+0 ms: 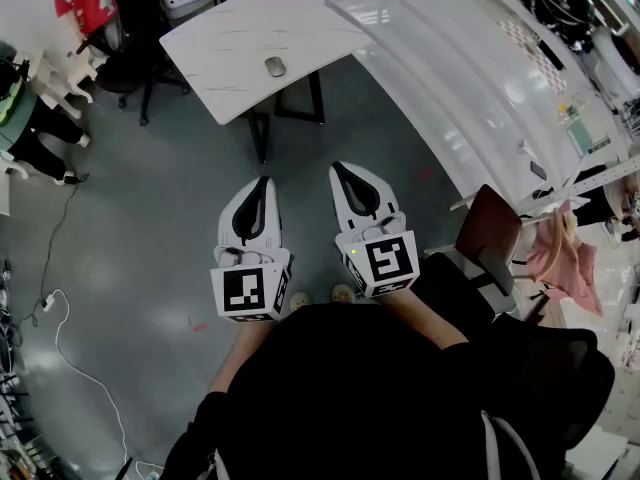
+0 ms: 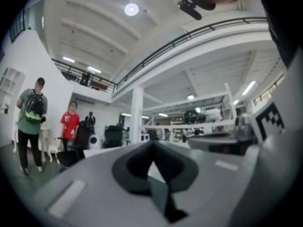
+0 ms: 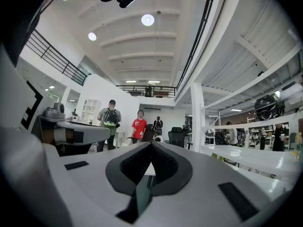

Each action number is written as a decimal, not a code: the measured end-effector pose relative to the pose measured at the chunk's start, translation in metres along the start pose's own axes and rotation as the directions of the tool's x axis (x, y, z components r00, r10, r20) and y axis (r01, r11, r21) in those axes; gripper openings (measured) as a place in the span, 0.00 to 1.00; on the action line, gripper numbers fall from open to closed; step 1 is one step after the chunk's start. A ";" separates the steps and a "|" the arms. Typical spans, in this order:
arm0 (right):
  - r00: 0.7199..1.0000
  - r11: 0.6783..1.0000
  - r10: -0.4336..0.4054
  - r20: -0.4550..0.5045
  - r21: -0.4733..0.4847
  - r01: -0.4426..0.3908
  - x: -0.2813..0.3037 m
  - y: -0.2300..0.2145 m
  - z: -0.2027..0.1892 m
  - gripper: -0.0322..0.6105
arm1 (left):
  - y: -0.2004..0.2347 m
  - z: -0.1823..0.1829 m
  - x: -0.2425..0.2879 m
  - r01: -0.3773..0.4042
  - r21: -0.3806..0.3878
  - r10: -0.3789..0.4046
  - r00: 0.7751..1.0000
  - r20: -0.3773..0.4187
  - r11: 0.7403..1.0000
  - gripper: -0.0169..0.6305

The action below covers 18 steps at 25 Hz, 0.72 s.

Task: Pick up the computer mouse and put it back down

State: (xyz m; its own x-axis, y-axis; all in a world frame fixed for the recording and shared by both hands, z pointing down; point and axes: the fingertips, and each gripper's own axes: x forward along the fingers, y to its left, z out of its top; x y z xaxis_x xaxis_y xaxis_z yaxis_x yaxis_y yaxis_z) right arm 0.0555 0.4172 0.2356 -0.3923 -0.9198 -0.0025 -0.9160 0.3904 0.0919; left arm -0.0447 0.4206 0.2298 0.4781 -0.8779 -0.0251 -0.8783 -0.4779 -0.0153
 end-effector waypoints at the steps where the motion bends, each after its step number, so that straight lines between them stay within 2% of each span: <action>1: 1.000 1.000 0.000 -0.001 -0.002 0.000 0.001 0.001 0.000 0.08 | 0.001 -0.001 0.000 0.001 0.000 -0.001 1.000 -0.001 1.000 0.03; 18: 0.999 0.999 -0.038 0.016 0.027 0.037 0.013 0.019 -0.002 0.08 | 0.027 -0.009 -0.006 0.034 -0.022 -0.034 0.999 0.008 0.999 0.03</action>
State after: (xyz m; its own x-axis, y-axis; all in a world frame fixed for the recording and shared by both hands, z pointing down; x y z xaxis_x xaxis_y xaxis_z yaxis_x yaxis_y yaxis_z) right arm 0.0332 0.4125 0.2391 -0.3587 -0.9332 -0.0217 -0.9320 0.3568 0.0647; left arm -0.0716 0.4123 0.2381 0.5077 -0.8609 -0.0327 -0.8612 -0.5082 0.0062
